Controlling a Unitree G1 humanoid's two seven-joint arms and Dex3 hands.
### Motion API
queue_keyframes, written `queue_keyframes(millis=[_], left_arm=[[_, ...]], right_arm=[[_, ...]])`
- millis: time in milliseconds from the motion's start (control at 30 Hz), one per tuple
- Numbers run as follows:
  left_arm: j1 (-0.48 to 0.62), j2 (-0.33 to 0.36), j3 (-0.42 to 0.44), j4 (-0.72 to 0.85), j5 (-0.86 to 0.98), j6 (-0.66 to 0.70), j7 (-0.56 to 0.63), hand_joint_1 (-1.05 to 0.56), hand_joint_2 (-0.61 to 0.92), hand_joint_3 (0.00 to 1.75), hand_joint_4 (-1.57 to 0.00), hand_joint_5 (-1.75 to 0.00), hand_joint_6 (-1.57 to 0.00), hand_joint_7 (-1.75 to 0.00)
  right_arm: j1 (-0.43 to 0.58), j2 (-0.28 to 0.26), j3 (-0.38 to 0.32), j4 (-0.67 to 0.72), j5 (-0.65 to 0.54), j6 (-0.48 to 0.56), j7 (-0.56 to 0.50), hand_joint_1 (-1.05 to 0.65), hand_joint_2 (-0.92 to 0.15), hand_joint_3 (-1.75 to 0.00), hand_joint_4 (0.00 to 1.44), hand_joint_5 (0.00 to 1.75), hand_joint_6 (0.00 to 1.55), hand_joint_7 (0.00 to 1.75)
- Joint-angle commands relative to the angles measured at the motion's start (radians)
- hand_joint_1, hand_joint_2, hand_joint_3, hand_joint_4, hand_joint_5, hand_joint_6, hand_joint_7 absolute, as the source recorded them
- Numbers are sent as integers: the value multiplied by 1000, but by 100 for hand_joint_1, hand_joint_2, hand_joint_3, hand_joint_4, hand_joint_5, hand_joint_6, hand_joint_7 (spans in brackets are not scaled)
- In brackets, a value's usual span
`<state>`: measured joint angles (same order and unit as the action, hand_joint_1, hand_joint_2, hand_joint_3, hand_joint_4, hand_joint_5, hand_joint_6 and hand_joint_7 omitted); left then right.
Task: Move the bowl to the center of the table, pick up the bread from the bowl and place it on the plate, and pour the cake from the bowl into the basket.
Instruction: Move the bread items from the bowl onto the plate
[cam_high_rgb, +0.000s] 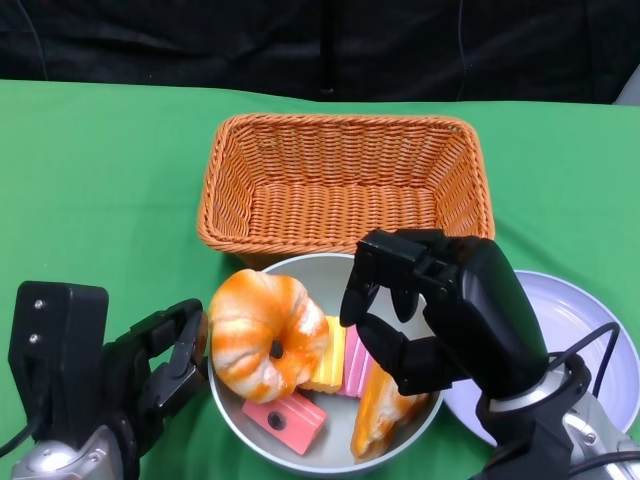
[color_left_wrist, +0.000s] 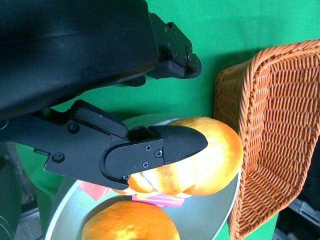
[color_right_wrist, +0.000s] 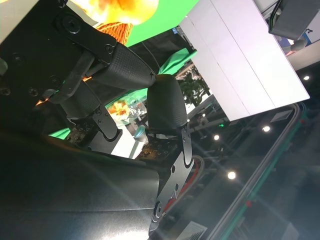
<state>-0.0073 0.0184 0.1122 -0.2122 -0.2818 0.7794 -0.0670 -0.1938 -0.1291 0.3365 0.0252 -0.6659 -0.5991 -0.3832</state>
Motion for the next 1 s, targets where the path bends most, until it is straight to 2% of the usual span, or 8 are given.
queue_keyframes(millis=[33, 167, 333, 500, 533, 567, 633, 1000], left_arm=[[15, 15, -5, -19, -2, 3, -9, -70, 92, 68, 0, -66, -28, -1], [20, 16, -8, -26, -3, 2, -9, -70, 92, 68, 0, -69, -29, -2], [23, 22, -8, -31, -7, -2, -14, -69, 92, 68, 0, -69, -29, -1], [22, 23, -9, -32, -8, -1, -14, -69, 92, 68, 0, -68, -29, -1], [22, 23, -9, -33, -9, 1, -14, -69, 92, 69, 0, -67, -29, -1], [22, 23, -10, -35, -10, 2, -14, -69, 92, 68, 0, -68, -29, -1], [21, 24, -10, -35, -13, 1, -15, -69, 92, 68, 0, -69, -29, -1], [17, 21, -7, -32, -20, 5, -3, -69, 92, 68, 0, -68, -30, -2]], right_arm=[[20, -34, -18, -54, 54, 21, 86, -27, -17, -167, 97, 175, 79, 162], [41, -65, -30, -91, 102, 55, 193, -22, -22, -158, 90, 175, 82, 138], [72, -109, -49, -170, 163, 164, 363, -26, -56, -84, 71, 135, 79, 75], [79, -121, -58, -213, 171, 213, 430, -28, -63, -68, 66, 123, 77, 59], [52, -186, -55, -237, 172, 217, 519, -28, -63, -67, 66, 123, 77, 58], [31, -237, -54, -258, 171, 220, 592, -35, -75, -45, 48, 100, 63, 44], [-6, -313, -52, -291, 167, 226, 711, -43, -88, -19, 37, 81, 54, 28], [-46, -364, -38, -332, 167, 237, 855, -56, -89, -2, 23, 72, 44, 13]])
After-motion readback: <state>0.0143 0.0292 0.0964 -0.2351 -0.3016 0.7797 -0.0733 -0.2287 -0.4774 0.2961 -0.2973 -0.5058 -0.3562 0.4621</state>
